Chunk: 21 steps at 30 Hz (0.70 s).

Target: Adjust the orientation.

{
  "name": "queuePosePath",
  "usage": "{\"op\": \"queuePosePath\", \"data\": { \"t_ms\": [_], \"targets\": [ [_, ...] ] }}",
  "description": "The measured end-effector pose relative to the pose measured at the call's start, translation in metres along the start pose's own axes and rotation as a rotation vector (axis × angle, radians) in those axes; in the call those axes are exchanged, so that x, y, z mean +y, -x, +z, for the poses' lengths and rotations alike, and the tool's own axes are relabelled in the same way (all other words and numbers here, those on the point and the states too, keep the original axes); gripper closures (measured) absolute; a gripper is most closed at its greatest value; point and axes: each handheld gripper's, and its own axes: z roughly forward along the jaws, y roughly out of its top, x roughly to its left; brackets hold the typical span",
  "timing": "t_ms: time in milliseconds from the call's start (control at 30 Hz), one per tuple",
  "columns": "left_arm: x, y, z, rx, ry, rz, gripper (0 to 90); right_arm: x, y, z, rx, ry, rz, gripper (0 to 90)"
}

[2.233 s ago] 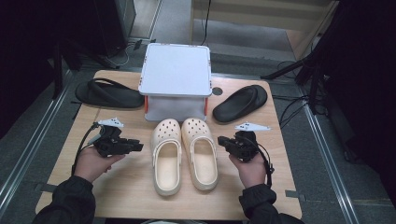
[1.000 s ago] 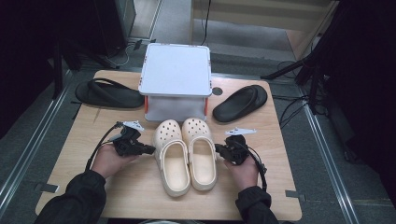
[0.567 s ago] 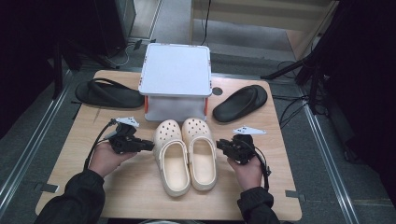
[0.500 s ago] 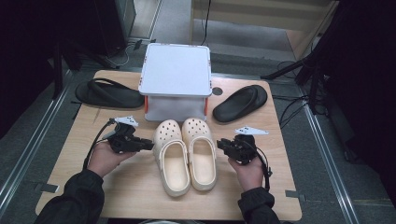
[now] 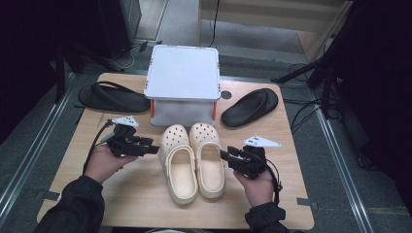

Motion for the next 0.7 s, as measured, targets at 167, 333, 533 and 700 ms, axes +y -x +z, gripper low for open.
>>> {"op": "queuePosePath", "data": {
  "t_ms": [167,333,533,700],
  "targets": [
    [0.005,-0.002,-0.007,0.008,0.020,0.009,58.0,-0.003,-0.016,0.004,0.027,-0.026,-0.028,60.8],
    [0.012,-0.005,-0.011,-0.003,0.024,0.014,68.2,-0.009,-0.027,0.013,0.058,-0.054,-0.039,59.1],
    [0.020,-0.009,-0.015,0.005,0.022,0.022,81.8,-0.014,-0.038,0.022,0.058,-0.076,-0.059,56.4],
    [0.032,-0.012,-0.018,0.014,0.024,0.028,89.4,-0.016,-0.042,0.028,0.074,-0.086,-0.056,54.8]
  ]
}}
